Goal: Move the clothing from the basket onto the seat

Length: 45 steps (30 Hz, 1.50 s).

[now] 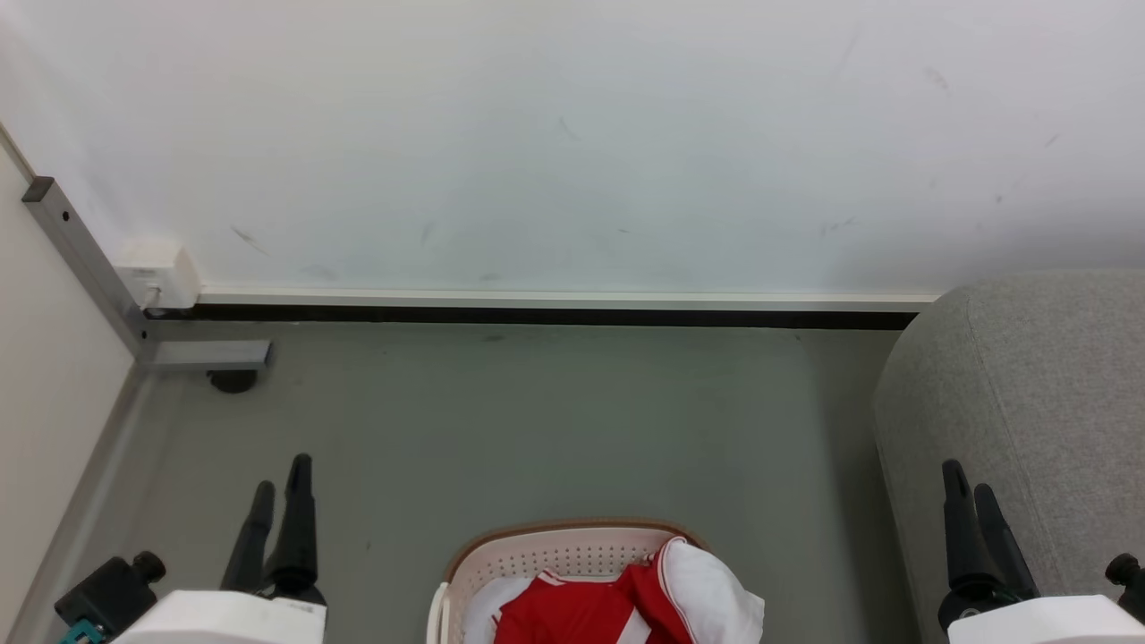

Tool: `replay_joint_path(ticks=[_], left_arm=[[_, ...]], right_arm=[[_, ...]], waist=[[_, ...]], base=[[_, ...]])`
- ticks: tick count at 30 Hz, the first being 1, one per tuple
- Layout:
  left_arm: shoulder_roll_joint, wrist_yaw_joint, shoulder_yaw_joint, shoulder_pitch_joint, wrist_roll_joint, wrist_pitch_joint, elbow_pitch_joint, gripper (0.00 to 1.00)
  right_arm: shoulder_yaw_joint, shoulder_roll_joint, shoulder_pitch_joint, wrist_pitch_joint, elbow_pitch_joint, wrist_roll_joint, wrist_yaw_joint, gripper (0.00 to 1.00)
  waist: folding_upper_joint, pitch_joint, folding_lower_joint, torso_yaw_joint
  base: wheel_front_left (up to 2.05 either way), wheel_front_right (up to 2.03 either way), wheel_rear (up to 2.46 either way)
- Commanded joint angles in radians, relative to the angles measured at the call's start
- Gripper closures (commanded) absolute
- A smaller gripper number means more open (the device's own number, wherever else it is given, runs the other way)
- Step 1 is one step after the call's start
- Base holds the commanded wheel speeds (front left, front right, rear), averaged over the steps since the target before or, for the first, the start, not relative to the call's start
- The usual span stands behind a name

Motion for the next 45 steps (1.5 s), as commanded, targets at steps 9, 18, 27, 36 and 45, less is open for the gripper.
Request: replay_joint_path(ticks=[9,18,27,36,45], left_arm=[[0.023,0.014,-0.025,0.002,0.161,-0.035,-0.027,0.00],[0.039,0.024,-0.054,0.010,0.266,-0.060,-0.005,0.00],[0.045,0.019,-0.065,0.005,0.352,-0.084,0.028,0.00],[0.047,0.015,-0.073,0.005,0.431,-0.108,0.035,0.00],[0.037,0.009,-0.064,0.001,0.485,-0.123,0.050,0.00]], right_arm=[[0.026,-0.012,-0.013,-0.036,-0.022,-0.189,-0.001,0.00],[0.023,-0.012,0.000,-0.062,-0.006,-0.332,-0.001,0.00],[0.023,-0.013,0.000,-0.086,0.002,-0.440,-0.001,0.00],[0.037,-0.014,-0.007,-0.108,0.011,-0.512,-0.001,0.00],[0.045,-0.014,-0.013,-0.126,0.016,-0.548,-0.001,0.00]], waist=[[0.0000,-0.005,0.0000,-0.001],[0.0000,-0.010,0.0000,-0.003],[0.0000,-0.011,0.0000,-0.005],[0.0000,-0.010,0.0000,-0.010],[0.0000,-0.008,0.0000,-0.014]], base=[[0.00,0.00,0.00],[0.00,0.00,0.00],[0.00,0.00,0.00],[0.00,0.00,0.00],[0.00,0.00,0.00]])
